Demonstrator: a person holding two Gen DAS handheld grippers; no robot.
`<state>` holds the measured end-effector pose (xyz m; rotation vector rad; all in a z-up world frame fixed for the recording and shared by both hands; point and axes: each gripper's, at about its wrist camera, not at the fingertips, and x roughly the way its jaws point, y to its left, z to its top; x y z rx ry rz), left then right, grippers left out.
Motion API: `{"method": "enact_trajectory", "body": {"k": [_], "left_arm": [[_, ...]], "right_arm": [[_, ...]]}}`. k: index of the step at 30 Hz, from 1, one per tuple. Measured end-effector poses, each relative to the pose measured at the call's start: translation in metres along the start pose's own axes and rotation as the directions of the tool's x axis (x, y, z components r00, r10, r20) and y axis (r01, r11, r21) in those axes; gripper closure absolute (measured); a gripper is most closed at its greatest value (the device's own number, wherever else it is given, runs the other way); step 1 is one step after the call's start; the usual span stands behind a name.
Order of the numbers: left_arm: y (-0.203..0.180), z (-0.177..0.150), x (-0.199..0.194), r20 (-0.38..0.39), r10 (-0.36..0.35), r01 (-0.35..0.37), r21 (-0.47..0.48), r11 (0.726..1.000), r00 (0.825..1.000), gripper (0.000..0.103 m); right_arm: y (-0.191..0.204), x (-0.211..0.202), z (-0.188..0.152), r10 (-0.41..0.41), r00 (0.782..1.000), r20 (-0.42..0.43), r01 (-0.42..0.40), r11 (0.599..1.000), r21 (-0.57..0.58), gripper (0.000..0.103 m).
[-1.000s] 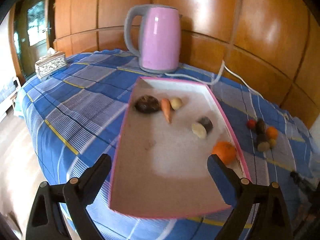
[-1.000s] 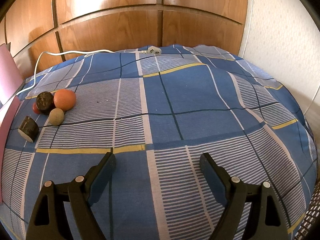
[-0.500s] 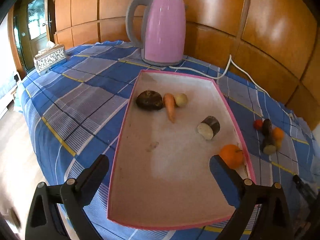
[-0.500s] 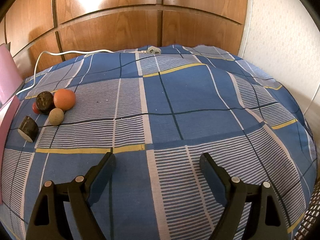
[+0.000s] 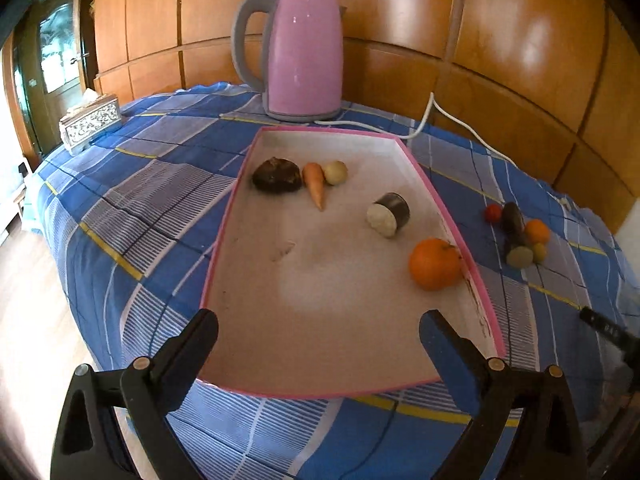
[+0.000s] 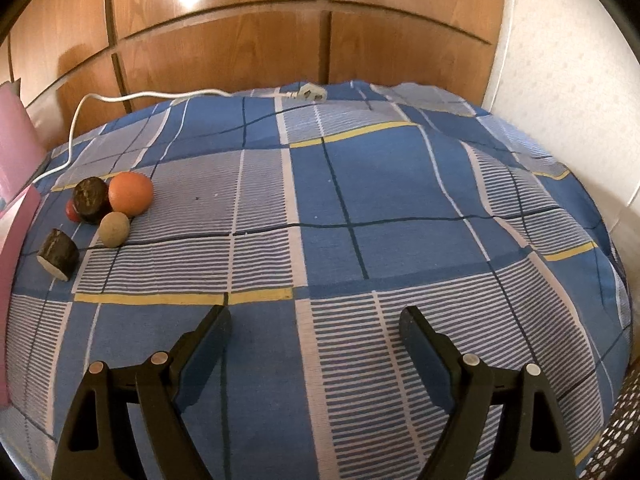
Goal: Organize fruits
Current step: 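Reach the right tool toward the second small beige ball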
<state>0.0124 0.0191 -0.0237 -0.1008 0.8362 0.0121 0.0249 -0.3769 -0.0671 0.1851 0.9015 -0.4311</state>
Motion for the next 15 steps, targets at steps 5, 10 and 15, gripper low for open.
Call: {"method": "enact_trajectory", "body": {"k": [5,10,15], "left_arm": [[0.000,-0.001,0.000,0.004,-0.001,0.001,-0.002,1.000,1.000,0.002],[0.005,-0.002,0.001,-0.001,0.001,-0.001,-0.014,1.000,1.000,0.002],[0.014,0.000,0.003,0.006,0.001,-0.001,-0.052,0.999,1.000,0.002]], "right_arm": [[0.021,-0.009,0.011,0.101,0.995,-0.003,-0.101,0.994,-0.029,0.027],[0.056,0.004,0.046,0.197,0.980,-0.042,-0.197,0.980,-0.006,0.038],[0.073,0.003,0.056,0.265,0.963,-0.056,-0.265,0.964,-0.003,0.038]]}}
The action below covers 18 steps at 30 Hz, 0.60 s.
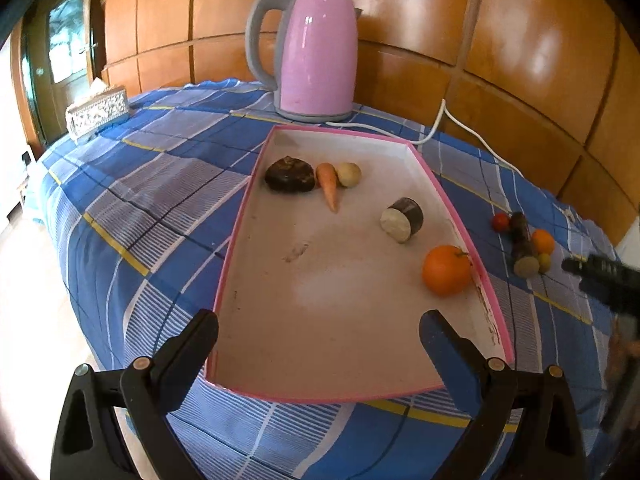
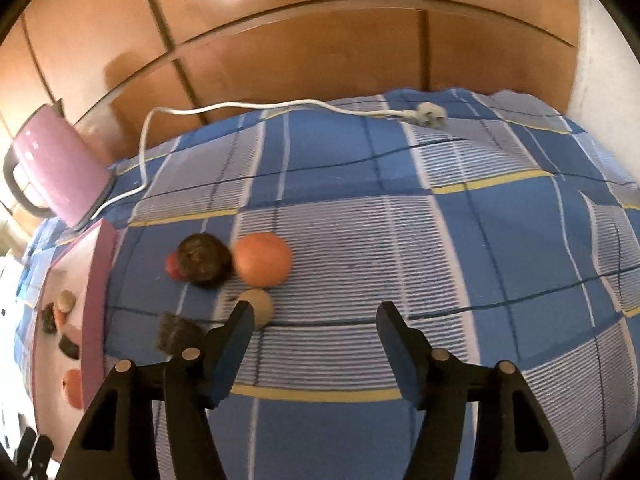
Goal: Organize fruits
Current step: 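Reach the right tool toward the second small beige ball, then grasp the beige ball with the right tool and lift it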
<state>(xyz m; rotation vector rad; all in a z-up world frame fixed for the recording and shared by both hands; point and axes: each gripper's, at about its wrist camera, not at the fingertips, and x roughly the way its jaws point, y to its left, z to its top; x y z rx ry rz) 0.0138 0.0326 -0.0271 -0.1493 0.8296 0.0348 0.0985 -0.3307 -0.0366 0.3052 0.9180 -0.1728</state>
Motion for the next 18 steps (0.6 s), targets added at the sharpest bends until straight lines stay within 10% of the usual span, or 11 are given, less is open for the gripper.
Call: {"method": "enact_trajectory", "body": {"k": [18], "left_arm": [[-0.004,0.004,-0.007,0.046,-0.023,0.022,0.017,1.000,0.999,0.002]], "right_arm": [[0.012,0.015,0.007,0.087,0.994,-0.062,-0.085,0.996,0.031,0.048]]}}
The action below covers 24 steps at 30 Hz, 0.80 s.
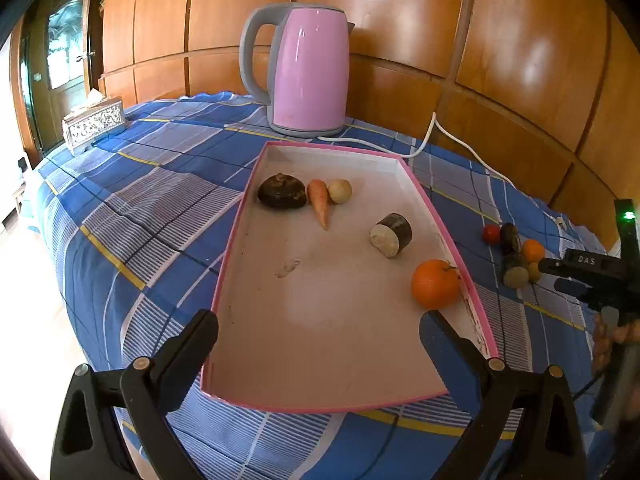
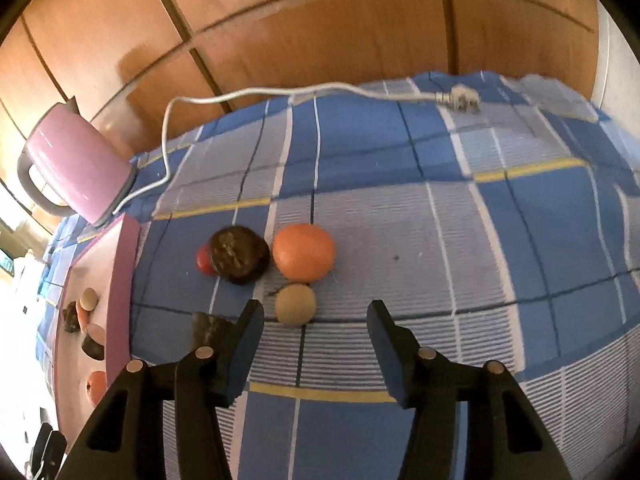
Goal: Organize fruits
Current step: 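Grasp the beige ball with the right tool and lift it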
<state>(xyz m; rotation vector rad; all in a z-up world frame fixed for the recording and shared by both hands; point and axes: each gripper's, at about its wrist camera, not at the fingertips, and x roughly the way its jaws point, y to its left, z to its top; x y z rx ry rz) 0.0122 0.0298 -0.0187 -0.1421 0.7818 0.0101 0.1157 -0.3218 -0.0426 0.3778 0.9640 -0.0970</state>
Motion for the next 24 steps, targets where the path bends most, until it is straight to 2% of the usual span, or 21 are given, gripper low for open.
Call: {"method": "enact_trajectory", "body": {"k": [6,7,8,17,24], "left_arm": [[0.000,0.000,0.001,-0.003,0.000,0.000,-0.001,1.000,1.000,0.002],[0.000,0.000,0.001,-0.005,0.000,0.000,0.001,1.000,1.000,0.002],[0.000,0.000,0.001,-0.005,0.000,0.000,0.002,1.000,1.000,0.002],[-0.006,-0.001,0.000,-0.005,-0.010,0.010,0.014,1.000,1.000,0.002],[-0.006,-0.001,-0.001,-0.016,-0.007,0.007,0.009,1.000,1.000,0.002]], "right_arm": [[0.014,0.019,0.005,0.009,0.999,-0.038,-0.010,1.000,-0.029,0.061],[0.018,0.024,0.005,-0.016,0.999,-0.047,0.014,0.999,-0.052,0.073],[0.019,0.028,0.004,-0.028,0.998,-0.053,0.025,0.998,-0.057,0.077],[0.007,0.014,-0.007,-0.027,0.999,-0.016,0.026,0.997,-0.068,0.077],[-0.006,-0.005,-0.021,-0.059,0.998,0.010,0.060,0.993,-0.098,0.077]]}}
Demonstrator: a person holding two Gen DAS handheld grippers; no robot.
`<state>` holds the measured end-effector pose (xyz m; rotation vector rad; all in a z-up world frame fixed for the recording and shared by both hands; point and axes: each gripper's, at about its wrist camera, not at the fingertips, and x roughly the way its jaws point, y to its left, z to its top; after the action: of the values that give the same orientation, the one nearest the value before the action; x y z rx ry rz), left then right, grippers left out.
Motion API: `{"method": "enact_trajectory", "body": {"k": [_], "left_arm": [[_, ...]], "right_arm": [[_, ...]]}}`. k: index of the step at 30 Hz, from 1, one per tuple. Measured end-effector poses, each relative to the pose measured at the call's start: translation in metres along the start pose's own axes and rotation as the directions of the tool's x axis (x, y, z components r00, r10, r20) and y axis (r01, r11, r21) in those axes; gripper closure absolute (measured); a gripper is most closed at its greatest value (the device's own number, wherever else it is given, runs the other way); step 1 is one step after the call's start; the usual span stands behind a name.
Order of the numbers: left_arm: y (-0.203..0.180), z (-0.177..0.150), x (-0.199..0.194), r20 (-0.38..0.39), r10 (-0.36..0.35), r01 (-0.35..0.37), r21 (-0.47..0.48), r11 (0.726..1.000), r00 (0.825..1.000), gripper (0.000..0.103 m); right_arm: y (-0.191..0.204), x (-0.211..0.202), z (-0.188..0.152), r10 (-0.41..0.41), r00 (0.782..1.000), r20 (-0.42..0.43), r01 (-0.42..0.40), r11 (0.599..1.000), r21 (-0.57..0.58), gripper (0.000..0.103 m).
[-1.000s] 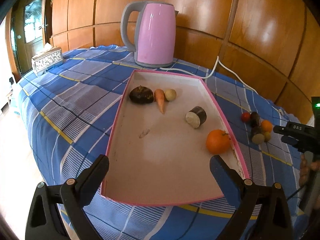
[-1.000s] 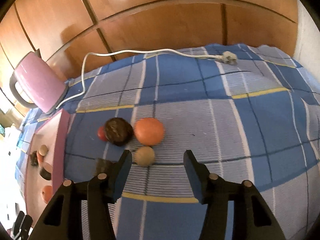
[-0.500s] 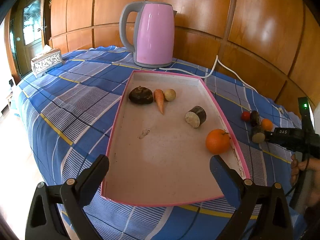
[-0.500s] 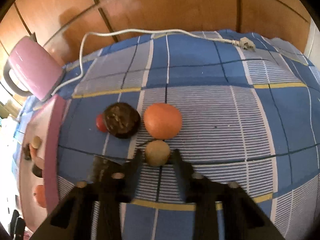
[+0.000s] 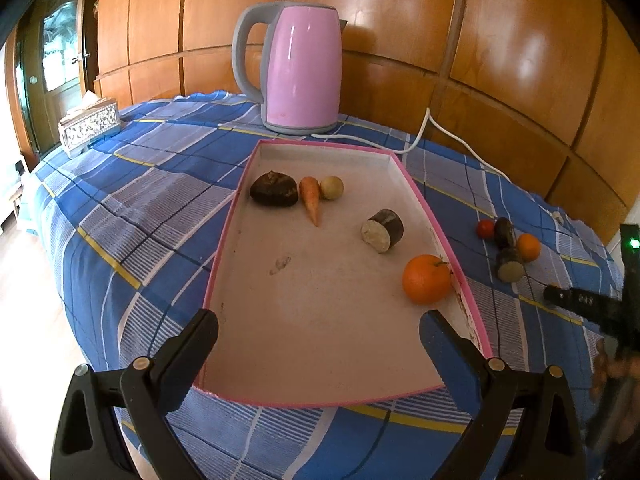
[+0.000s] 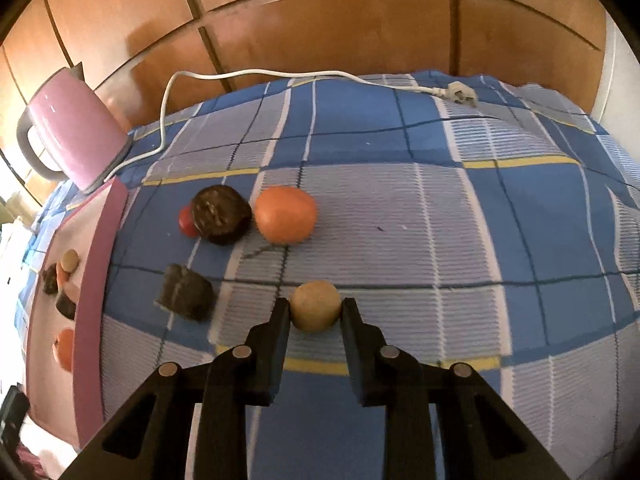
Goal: Organize fruits
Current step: 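Grasp the beige ball with the right tool and lift it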
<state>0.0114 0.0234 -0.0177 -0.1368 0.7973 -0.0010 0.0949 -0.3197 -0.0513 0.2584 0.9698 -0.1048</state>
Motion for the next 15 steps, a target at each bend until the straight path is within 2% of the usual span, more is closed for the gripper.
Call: {"method": "enact_trajectory", "body": {"k": [6,15], "left_arm": [[0.000,0.000,-0.008,0.011,-0.001,0.001,0.000,1.000,1.000,0.002],[0.009,0.001,-0.014,0.015,-0.002,0.003,-0.030,1.000,1.000,0.001]], "right_arm": [[-0.009,-0.010,-0.017,-0.010,1.000,0.003,0.010,1.000,-0.003,0.077],[-0.008,-0.012,-0.022,-0.029,1.000,0.010,0.029,0.999,-0.023,0.077]]}}
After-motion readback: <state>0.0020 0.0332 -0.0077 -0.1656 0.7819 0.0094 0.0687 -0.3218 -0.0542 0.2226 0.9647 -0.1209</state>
